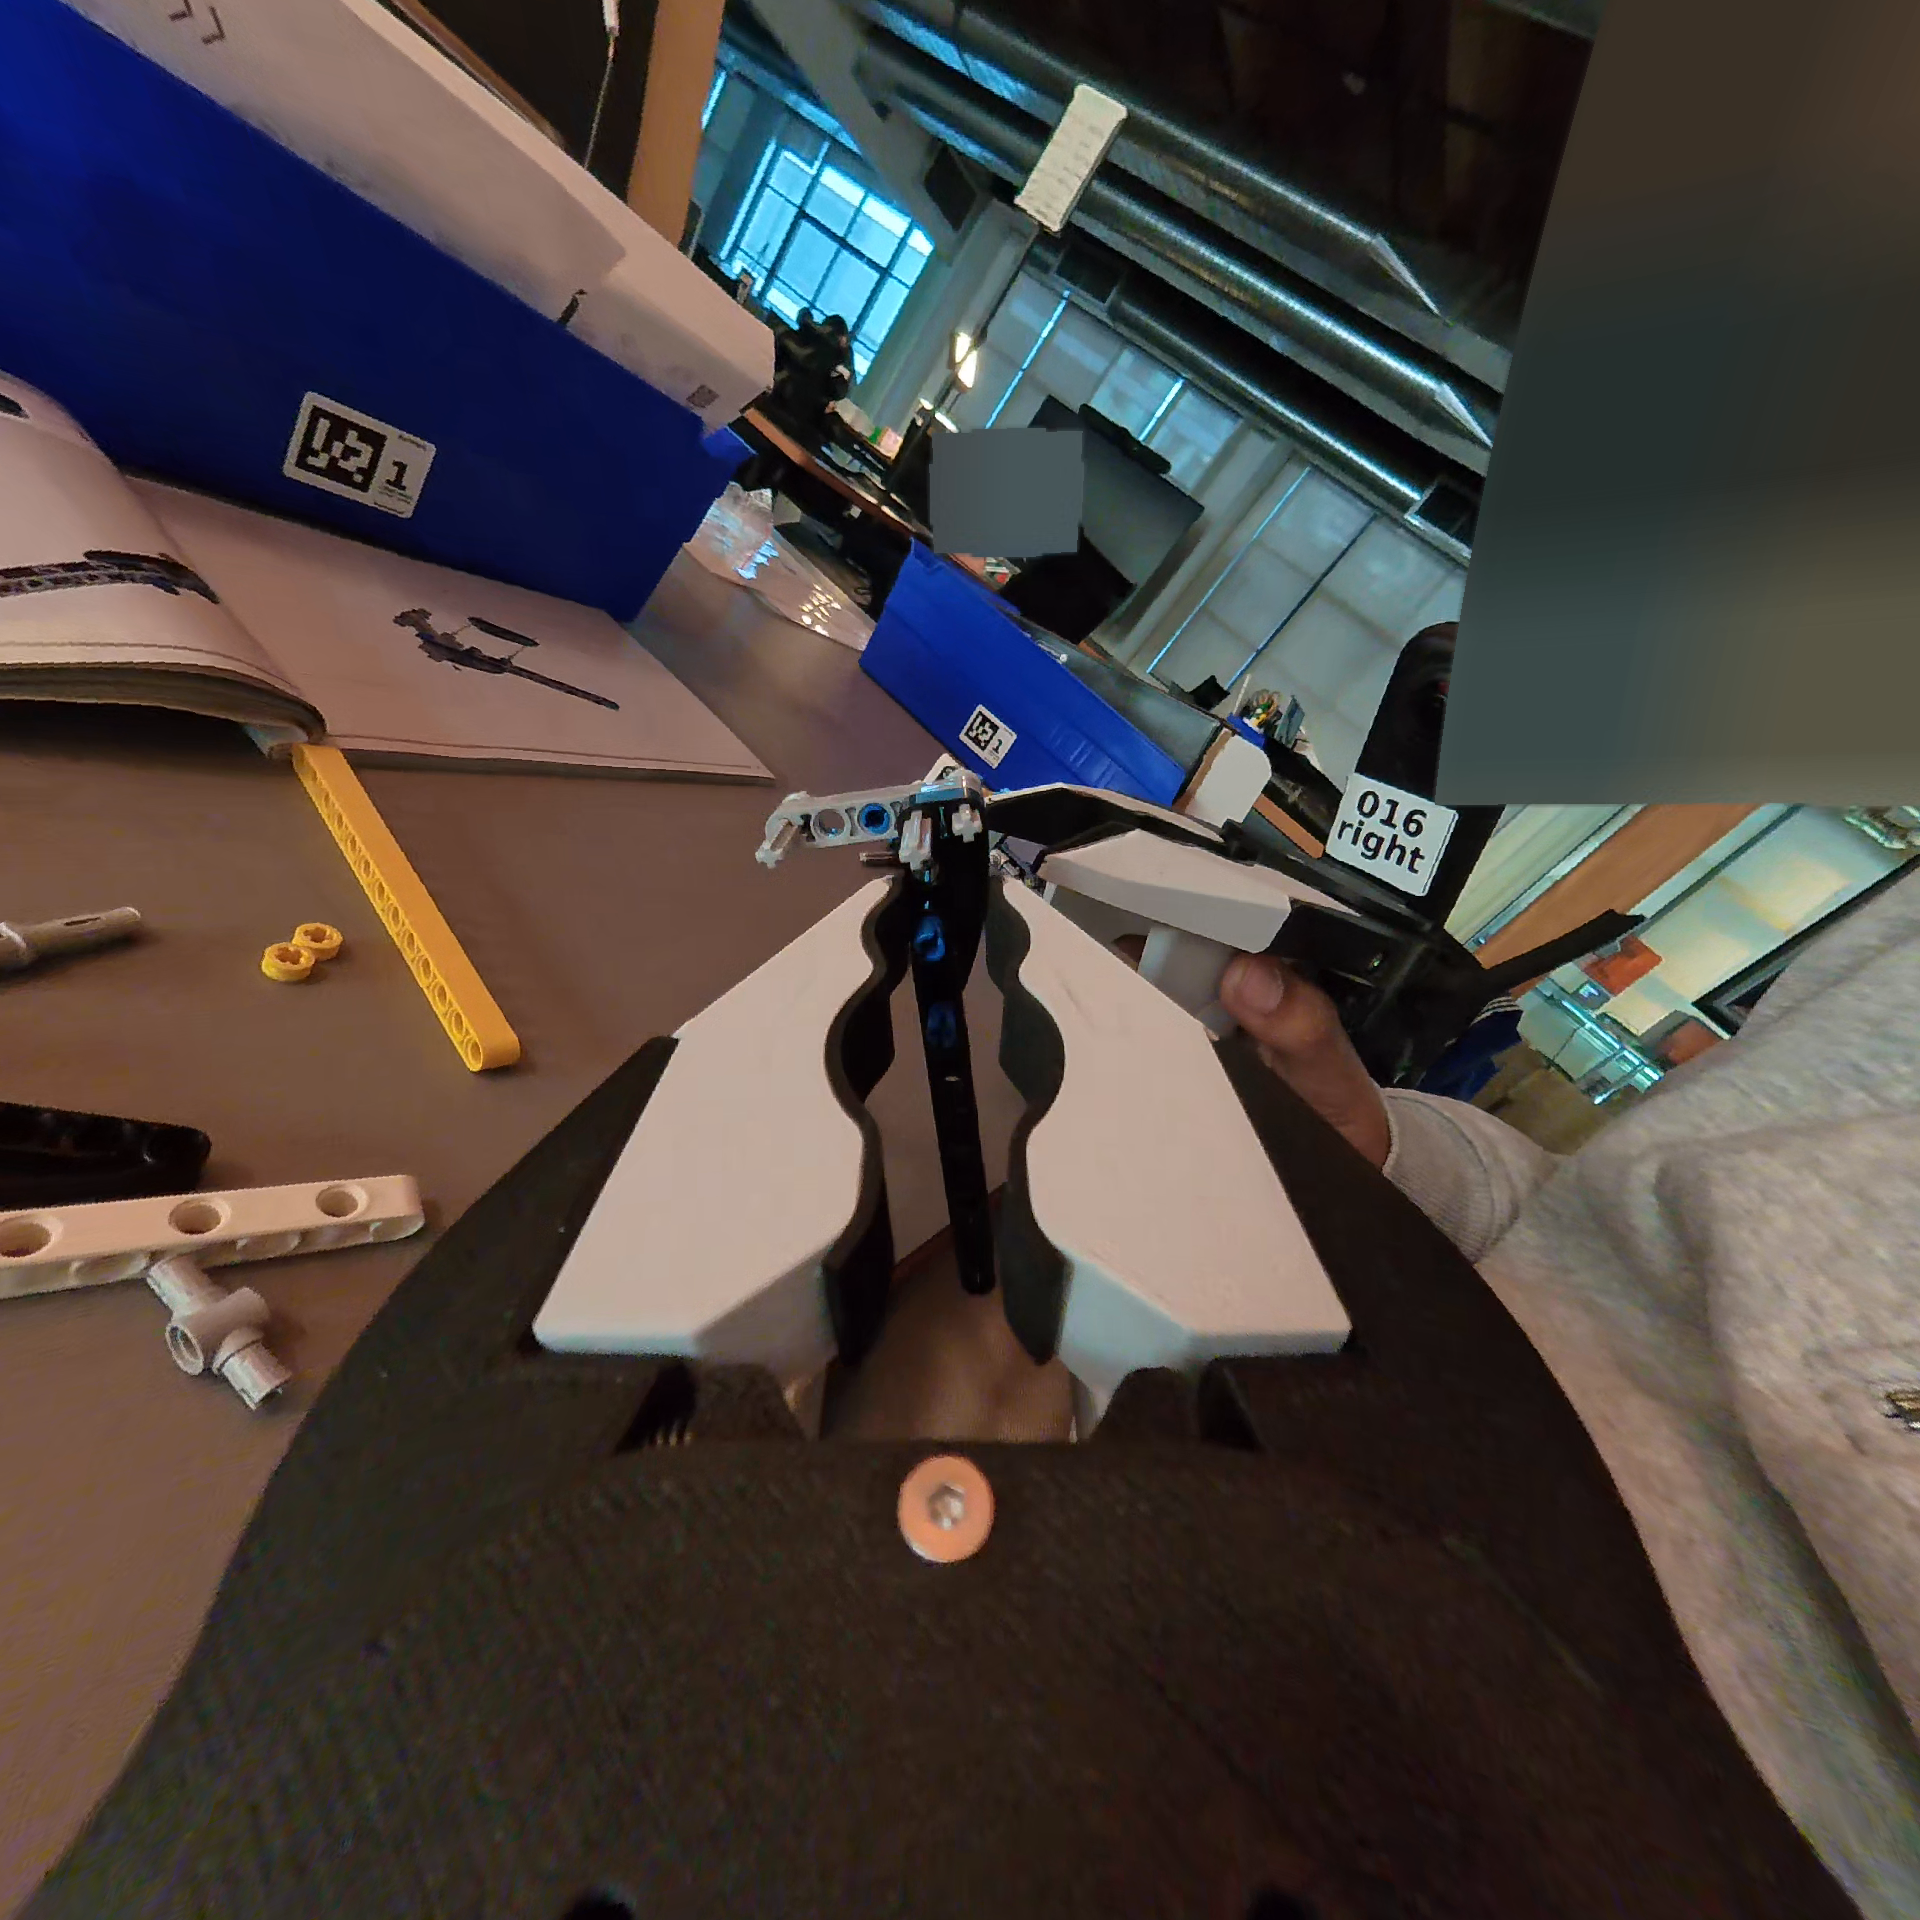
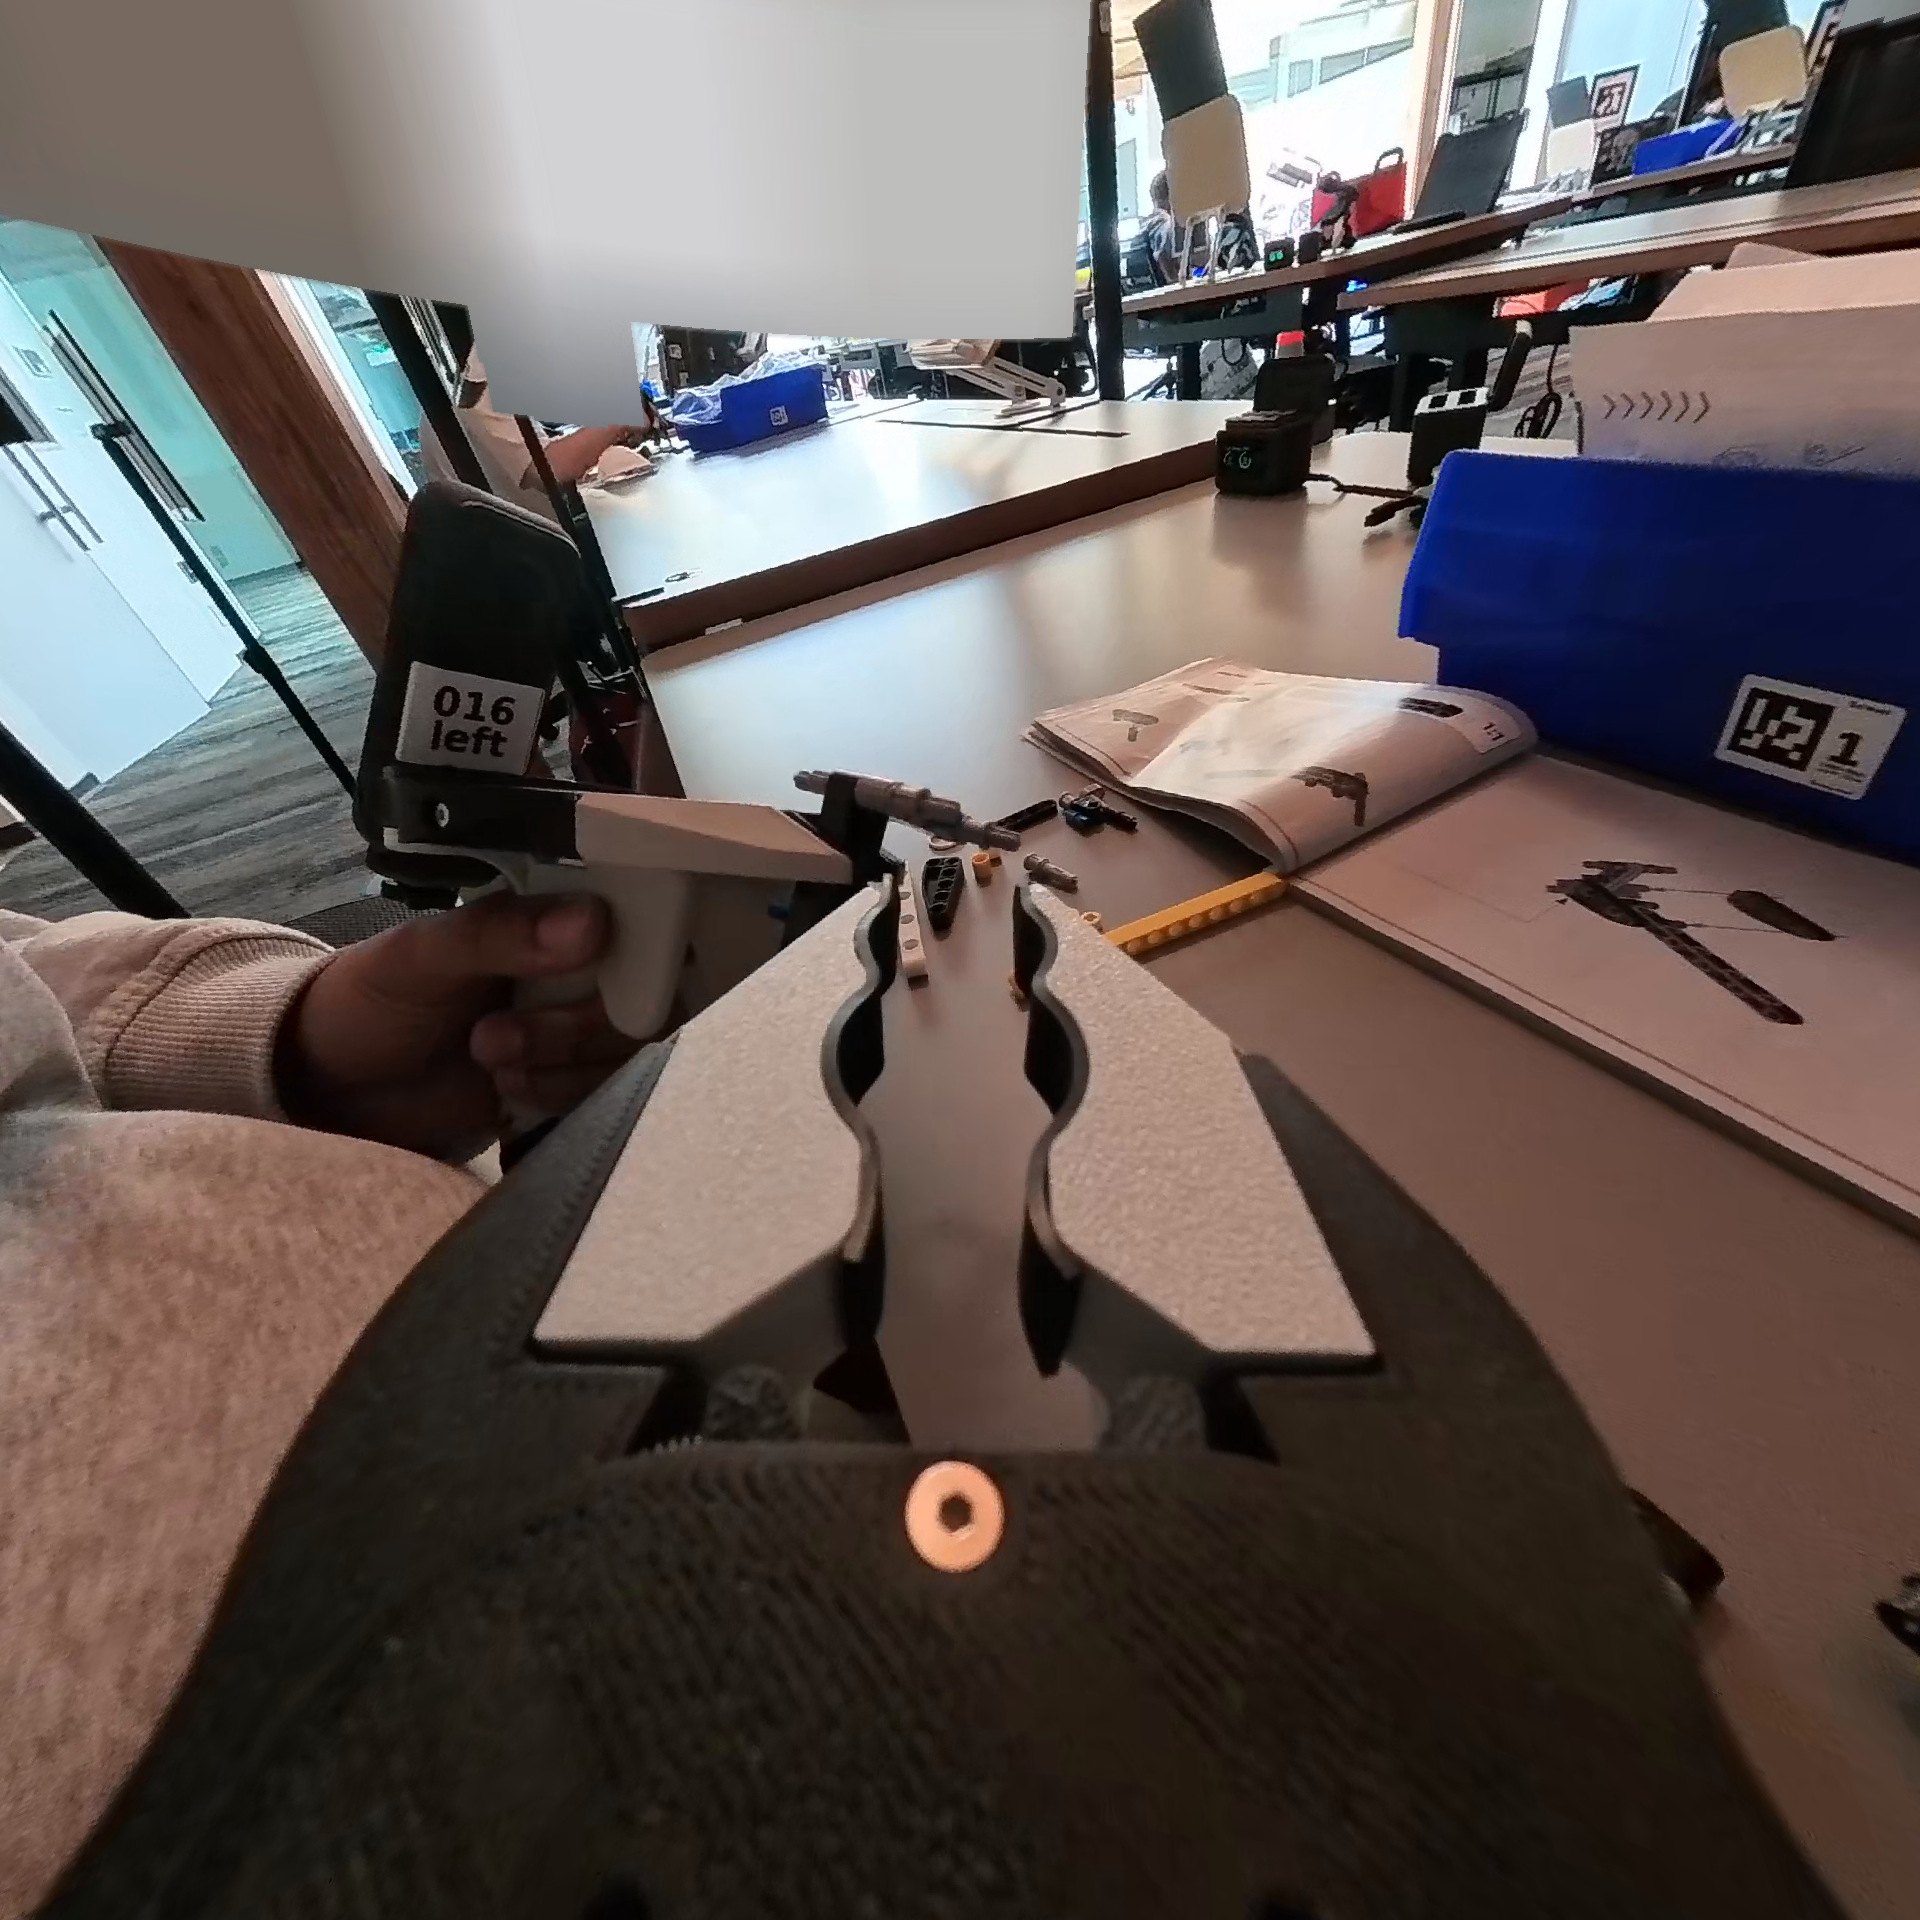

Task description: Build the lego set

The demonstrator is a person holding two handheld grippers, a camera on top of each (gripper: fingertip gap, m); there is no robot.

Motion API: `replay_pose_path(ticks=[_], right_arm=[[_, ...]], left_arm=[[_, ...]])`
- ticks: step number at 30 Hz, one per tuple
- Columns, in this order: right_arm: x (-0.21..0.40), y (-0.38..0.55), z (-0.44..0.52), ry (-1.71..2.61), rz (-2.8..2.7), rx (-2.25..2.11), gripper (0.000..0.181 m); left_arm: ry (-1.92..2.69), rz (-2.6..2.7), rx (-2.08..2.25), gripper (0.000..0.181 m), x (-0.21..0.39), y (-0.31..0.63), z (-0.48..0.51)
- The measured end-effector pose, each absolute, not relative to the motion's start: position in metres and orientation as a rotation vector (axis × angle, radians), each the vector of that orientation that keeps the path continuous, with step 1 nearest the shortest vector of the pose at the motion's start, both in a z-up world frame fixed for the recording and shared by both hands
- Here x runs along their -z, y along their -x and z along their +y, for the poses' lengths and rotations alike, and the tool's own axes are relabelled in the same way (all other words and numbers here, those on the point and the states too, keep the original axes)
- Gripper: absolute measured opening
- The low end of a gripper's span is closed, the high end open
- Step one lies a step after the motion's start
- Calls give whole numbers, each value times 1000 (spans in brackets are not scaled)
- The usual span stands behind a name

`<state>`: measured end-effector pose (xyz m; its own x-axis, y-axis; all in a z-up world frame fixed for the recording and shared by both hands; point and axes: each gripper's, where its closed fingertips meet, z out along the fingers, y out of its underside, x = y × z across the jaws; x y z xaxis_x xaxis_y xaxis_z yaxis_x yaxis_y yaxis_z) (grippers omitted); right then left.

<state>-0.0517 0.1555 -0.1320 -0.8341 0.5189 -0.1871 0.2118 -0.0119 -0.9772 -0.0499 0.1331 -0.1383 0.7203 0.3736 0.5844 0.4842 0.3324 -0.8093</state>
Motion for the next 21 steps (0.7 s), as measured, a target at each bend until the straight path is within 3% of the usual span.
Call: replay_pose_path(ticks=[21], right_arm=[[133, 52, 154, 777, -2038, -1939, 22]], left_arm=[[1280, -816, 106, 10, 139, 47, 134]])
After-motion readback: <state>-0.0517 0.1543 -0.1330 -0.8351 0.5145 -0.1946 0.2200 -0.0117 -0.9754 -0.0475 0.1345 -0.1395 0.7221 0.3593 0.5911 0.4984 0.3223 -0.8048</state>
